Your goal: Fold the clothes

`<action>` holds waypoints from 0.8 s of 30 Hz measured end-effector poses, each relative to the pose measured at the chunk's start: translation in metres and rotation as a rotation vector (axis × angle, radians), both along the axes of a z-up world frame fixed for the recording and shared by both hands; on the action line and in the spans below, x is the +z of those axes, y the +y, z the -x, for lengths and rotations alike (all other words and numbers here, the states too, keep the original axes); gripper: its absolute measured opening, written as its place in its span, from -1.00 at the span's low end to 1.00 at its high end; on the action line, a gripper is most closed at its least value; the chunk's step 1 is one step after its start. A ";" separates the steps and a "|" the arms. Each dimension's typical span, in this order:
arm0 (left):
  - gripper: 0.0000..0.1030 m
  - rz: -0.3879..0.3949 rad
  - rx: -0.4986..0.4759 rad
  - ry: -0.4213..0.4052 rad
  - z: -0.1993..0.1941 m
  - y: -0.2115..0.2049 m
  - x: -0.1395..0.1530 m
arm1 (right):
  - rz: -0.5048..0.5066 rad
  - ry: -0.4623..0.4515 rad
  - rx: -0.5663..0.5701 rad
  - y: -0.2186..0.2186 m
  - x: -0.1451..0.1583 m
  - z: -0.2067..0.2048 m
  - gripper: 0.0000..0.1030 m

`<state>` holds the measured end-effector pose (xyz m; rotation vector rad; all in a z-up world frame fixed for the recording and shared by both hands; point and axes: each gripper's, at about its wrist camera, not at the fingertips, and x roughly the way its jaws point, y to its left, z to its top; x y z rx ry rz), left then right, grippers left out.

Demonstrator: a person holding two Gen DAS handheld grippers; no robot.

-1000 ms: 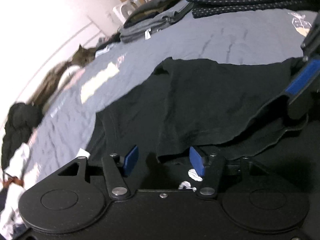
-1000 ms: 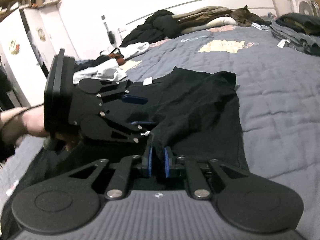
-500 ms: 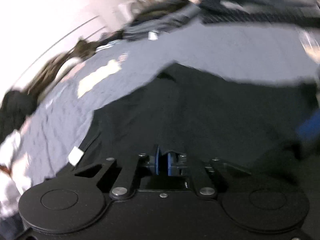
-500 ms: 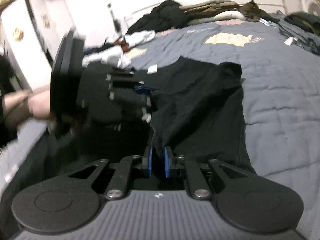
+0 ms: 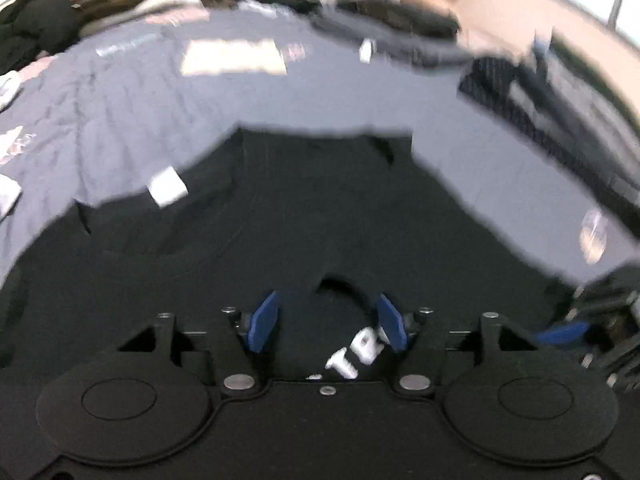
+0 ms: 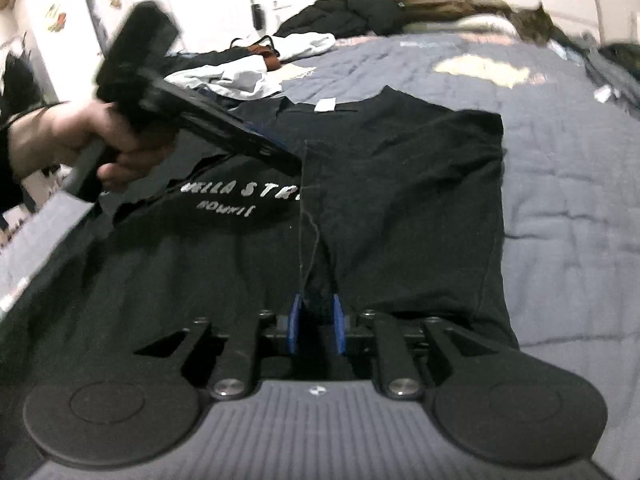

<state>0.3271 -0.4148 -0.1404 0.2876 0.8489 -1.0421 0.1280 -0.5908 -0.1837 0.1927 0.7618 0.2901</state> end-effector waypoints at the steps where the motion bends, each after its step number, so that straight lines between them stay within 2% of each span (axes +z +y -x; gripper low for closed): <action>1: 0.21 0.045 0.012 0.006 -0.002 -0.003 0.010 | -0.027 0.013 0.002 -0.005 0.002 0.001 -0.41; 2: 0.27 0.083 0.021 0.008 -0.004 -0.009 0.017 | -0.053 0.024 0.004 -0.009 0.004 0.001 -0.24; 4: 0.28 0.156 0.035 0.015 -0.008 -0.025 0.032 | -0.106 0.043 -0.008 -0.019 0.010 0.003 -0.08; 6: 0.26 0.183 0.037 0.022 -0.011 -0.053 0.038 | -0.162 0.029 -0.011 -0.030 0.015 0.005 -0.02; 7: 0.13 0.173 0.036 0.024 -0.013 -0.069 0.035 | -0.167 -0.004 -0.044 -0.034 0.018 0.007 0.00; 8: -0.21 0.149 0.039 0.035 -0.015 -0.081 0.027 | -0.171 -0.036 -0.076 -0.038 0.020 0.008 0.02; 10: -0.70 0.101 0.044 0.056 -0.020 -0.103 0.010 | -0.159 -0.080 -0.147 -0.041 0.020 0.008 0.02; 11: -0.73 0.077 0.047 0.067 -0.022 -0.115 0.002 | -0.149 -0.103 -0.182 -0.041 0.019 0.008 0.02; 14: -0.71 0.004 0.055 0.098 -0.029 -0.149 -0.023 | -0.073 -0.125 -0.200 -0.031 0.014 0.006 0.02; 17: -0.68 -0.077 0.066 0.129 -0.035 -0.173 -0.047 | 0.012 -0.067 -0.145 -0.015 0.001 0.000 0.02; 19: -0.64 -0.072 0.067 0.136 -0.036 -0.174 -0.049 | 0.053 -0.044 -0.122 -0.008 -0.009 -0.001 0.02; 21: -0.31 -0.053 0.086 0.153 -0.042 -0.177 -0.048 | 0.080 -0.035 -0.106 -0.004 -0.012 -0.001 0.02; 22: 0.04 -0.040 0.100 0.164 -0.045 -0.179 -0.047 | 0.068 -0.031 -0.111 -0.006 -0.011 -0.001 0.02; 23: 0.13 -0.027 0.113 0.174 -0.049 -0.181 -0.046 | 0.045 -0.025 -0.122 -0.008 -0.010 -0.001 0.02; 24: 0.13 -0.014 0.127 0.185 -0.052 -0.183 -0.044 | 0.027 -0.020 -0.129 -0.011 -0.010 -0.001 0.02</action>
